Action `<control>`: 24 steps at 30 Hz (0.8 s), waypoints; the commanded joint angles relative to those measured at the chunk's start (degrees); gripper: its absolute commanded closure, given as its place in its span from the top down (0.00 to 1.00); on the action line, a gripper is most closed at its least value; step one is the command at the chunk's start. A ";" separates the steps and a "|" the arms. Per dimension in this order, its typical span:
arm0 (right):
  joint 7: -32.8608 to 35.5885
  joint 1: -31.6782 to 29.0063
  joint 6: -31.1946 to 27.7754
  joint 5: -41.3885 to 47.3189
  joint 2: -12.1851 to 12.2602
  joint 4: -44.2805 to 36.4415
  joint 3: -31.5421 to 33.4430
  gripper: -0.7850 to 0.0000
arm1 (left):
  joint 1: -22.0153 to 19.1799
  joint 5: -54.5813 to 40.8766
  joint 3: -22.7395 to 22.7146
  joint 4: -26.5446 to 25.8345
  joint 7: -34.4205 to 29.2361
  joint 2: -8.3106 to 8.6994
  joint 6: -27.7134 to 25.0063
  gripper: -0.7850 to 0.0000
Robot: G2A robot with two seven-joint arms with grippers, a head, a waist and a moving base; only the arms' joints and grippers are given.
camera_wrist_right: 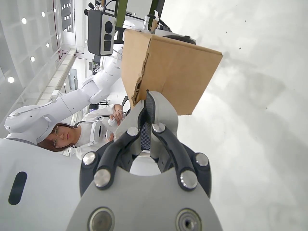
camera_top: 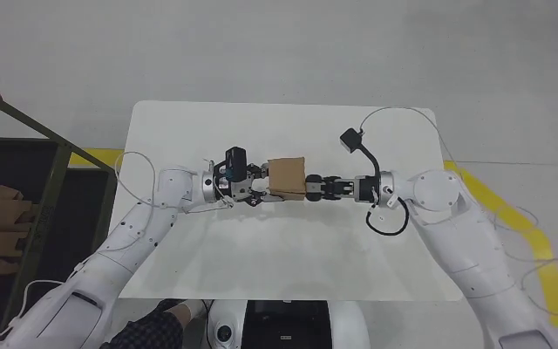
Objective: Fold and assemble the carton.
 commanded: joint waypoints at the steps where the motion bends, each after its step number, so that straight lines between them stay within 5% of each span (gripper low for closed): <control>1: -0.18 0.08 -0.11 0.10 0.00 0.13 0.11 0.00 | 0.06 -0.11 -0.09 0.11 0.06 -0.01 -0.04 0.55; 19: -2.69 -4.26 -0.75 -0.55 1.50 -0.14 6.36 0.00 | -1.89 5.67 3.62 7.69 -8.93 -1.64 6.72 0.63; 22: -2.66 -4.56 -0.99 -0.52 1.57 -0.21 6.45 0.00 | -2.46 4.93 4.17 8.71 -9.58 -2.08 6.70 0.98; 24: -2.65 -4.70 -1.14 -0.49 1.61 -0.19 6.50 0.00 | -2.83 4.09 4.21 9.64 -10.34 -2.28 6.47 1.00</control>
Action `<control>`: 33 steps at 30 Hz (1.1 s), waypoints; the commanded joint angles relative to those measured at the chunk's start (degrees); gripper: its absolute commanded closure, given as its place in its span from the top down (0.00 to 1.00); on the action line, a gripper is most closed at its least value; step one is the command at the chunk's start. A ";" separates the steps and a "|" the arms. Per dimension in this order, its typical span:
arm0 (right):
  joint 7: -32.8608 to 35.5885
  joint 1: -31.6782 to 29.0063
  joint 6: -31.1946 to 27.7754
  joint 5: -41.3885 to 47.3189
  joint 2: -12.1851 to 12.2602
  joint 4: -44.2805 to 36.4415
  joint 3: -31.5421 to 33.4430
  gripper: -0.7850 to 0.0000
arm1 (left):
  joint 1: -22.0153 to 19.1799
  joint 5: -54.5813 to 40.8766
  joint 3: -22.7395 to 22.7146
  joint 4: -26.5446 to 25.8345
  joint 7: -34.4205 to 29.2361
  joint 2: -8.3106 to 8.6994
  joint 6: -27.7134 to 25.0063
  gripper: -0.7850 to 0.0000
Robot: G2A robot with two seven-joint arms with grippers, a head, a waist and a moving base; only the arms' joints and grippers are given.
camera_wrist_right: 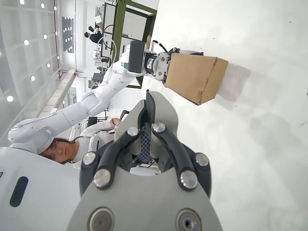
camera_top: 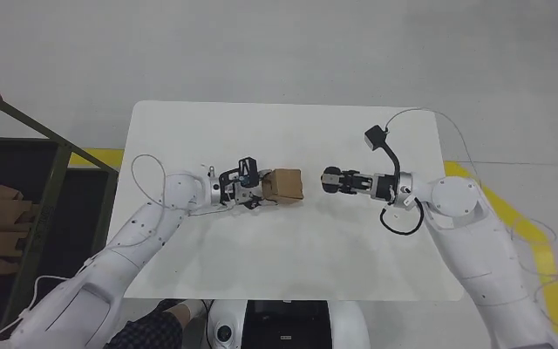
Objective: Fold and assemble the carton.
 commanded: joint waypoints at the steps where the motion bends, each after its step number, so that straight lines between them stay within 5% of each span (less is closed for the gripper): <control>1: 0.01 -0.10 -0.14 0.05 0.03 0.06 0.03 0.00 | -0.29 -0.67 -0.05 0.60 -0.48 -0.13 -0.19 1.00; 7: -0.60 -0.02 -1.00 0.58 -0.02 1.05 -0.09 0.00 | 0.70 -1.13 -1.93 -0.01 4.07 0.65 -2.49 1.00; 15: -4.63 1.05 -4.71 1.11 -0.40 4.01 -0.15 0.00 | 6.66 -2.36 -10.33 -5.92 14.97 3.85 -3.71 1.00; 20: -10.81 1.41 -10.56 -0.09 -0.70 6.34 0.68 0.00 | 9.50 -9.85 -15.72 -7.67 13.08 4.68 -0.95 1.00; 27: -29.90 2.01 -15.98 -17.99 -0.79 9.61 3.38 0.00 | 10.27 -23.60 -22.38 -7.35 3.81 5.28 1.25 1.00; 33: -50.81 0.61 -11.23 -40.09 -0.75 9.85 5.93 0.00 | 9.56 -30.11 -26.62 -8.00 -5.36 5.95 1.48 1.00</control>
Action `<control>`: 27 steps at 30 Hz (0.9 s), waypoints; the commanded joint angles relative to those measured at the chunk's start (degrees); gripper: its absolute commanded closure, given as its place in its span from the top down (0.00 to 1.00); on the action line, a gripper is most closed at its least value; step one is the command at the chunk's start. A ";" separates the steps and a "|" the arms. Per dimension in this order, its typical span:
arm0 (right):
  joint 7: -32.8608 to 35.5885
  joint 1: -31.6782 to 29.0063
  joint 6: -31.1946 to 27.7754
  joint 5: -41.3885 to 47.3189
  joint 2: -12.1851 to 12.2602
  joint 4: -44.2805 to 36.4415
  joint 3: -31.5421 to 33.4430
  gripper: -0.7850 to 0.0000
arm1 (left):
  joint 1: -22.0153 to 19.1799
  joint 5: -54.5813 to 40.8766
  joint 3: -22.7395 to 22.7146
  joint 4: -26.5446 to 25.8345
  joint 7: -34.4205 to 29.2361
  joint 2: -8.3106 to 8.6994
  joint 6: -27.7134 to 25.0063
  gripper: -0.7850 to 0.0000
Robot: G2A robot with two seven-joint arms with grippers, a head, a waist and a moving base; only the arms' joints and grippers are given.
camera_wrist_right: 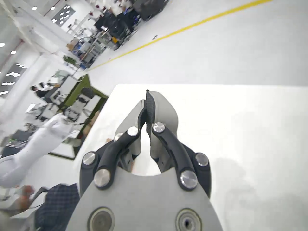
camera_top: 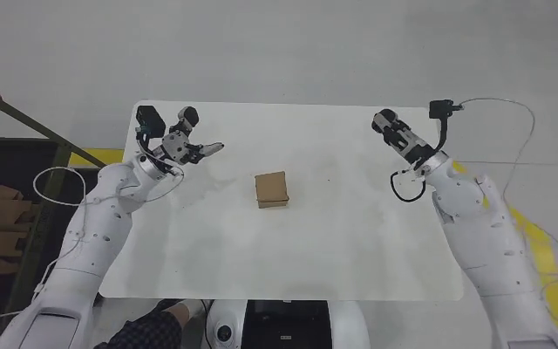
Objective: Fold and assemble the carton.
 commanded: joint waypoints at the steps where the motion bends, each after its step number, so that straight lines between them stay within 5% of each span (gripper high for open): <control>1: -6.53 -0.67 3.09 -7.76 0.00 -0.24 0.45 0.00 | -0.31 -1.23 -1.00 -0.10 -2.30 0.18 -0.11 1.00; 5: -15.92 -2.43 13.24 -22.05 0.01 -0.92 0.97 0.02 | -0.95 -4.28 -2.76 -0.15 -6.43 0.42 0.10 1.00; 11: -18.65 -4.29 19.35 -30.69 0.20 -1.79 2.76 0.05 | -2.32 -7.24 -4.55 -0.27 -13.35 0.78 0.40 1.00; 12: -18.40 -4.41 20.09 -32.20 0.27 -1.89 3.08 0.13 | -2.52 -7.50 -4.76 -0.18 -14.46 0.84 0.49 1.00; 14: -18.05 -4.69 20.80 -33.82 0.29 -2.20 3.40 0.48 | -2.78 -8.28 -4.98 -0.25 -15.88 0.88 0.31 1.00; 15: -17.70 -4.74 21.10 -34.21 0.28 -2.20 3.61 0.86 | -2.83 -8.52 -5.02 -0.25 -16.41 0.89 0.25 1.00; 16: -17.54 -4.72 21.50 -34.57 0.26 -2.26 3.83 1.00 | -2.88 -8.77 -4.98 -0.27 -16.94 0.88 0.16 1.00; 19: -17.54 -4.72 21.50 -34.57 0.26 -2.26 3.83 1.00 | -3.02 -9.42 -4.78 -0.28 -17.61 0.82 -0.04 1.00; 20: -17.51 -4.73 21.53 -34.62 0.26 -2.27 3.85 0.39 | -3.01 -9.36 -4.81 -0.28 -17.60 0.83 -0.04 1.00; 27: -17.54 -4.72 21.50 -34.57 0.26 -2.26 3.83 0.83 | -3.02 -9.42 -4.78 -0.28 -17.61 0.82 -0.05 1.00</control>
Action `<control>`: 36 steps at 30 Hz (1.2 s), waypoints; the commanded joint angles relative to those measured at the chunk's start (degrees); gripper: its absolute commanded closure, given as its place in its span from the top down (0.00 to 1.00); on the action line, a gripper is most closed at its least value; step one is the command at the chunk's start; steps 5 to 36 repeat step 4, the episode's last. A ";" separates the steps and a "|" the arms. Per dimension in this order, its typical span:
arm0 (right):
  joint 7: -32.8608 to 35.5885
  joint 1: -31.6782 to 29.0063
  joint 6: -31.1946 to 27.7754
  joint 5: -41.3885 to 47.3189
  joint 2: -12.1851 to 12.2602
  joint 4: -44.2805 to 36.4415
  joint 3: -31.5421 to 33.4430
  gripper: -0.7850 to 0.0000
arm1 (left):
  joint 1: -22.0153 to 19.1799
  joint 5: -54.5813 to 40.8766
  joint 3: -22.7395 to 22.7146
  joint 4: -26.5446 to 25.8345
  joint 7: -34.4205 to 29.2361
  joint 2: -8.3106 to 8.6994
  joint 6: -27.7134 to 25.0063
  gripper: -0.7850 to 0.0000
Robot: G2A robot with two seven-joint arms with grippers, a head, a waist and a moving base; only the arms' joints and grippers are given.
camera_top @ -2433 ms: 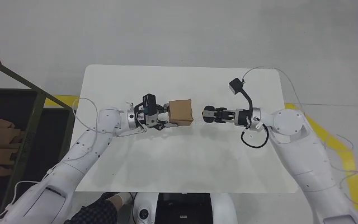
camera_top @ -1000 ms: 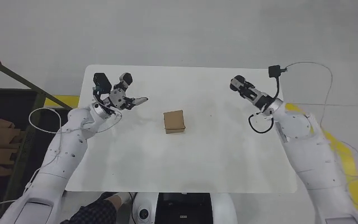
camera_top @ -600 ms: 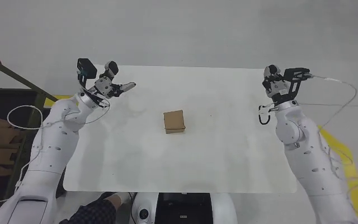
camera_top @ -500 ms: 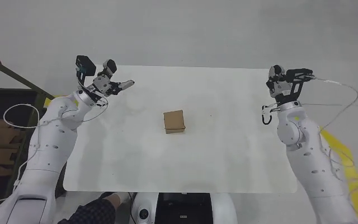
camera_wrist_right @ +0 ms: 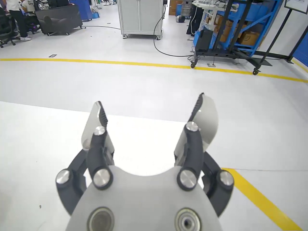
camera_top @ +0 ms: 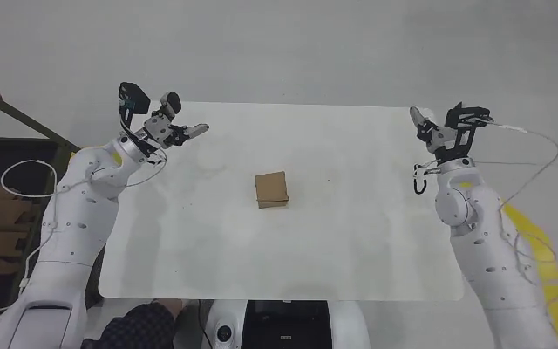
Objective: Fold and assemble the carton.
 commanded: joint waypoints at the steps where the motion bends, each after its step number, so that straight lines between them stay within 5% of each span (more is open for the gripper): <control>1: 0.00 0.00 0.00 0.00 0.00 0.00 0.00 0.89 | 0.00 0.00 0.00 0.00 0.00 0.00 0.00 1.00; 4: 0.00 0.00 0.00 0.00 0.00 0.00 0.00 0.97 | 0.00 0.00 0.00 0.00 0.00 0.00 0.00 1.00; 36: 0.00 0.00 0.00 0.00 0.00 0.00 0.00 0.97 | 0.00 0.00 0.00 0.00 0.00 0.00 0.00 1.00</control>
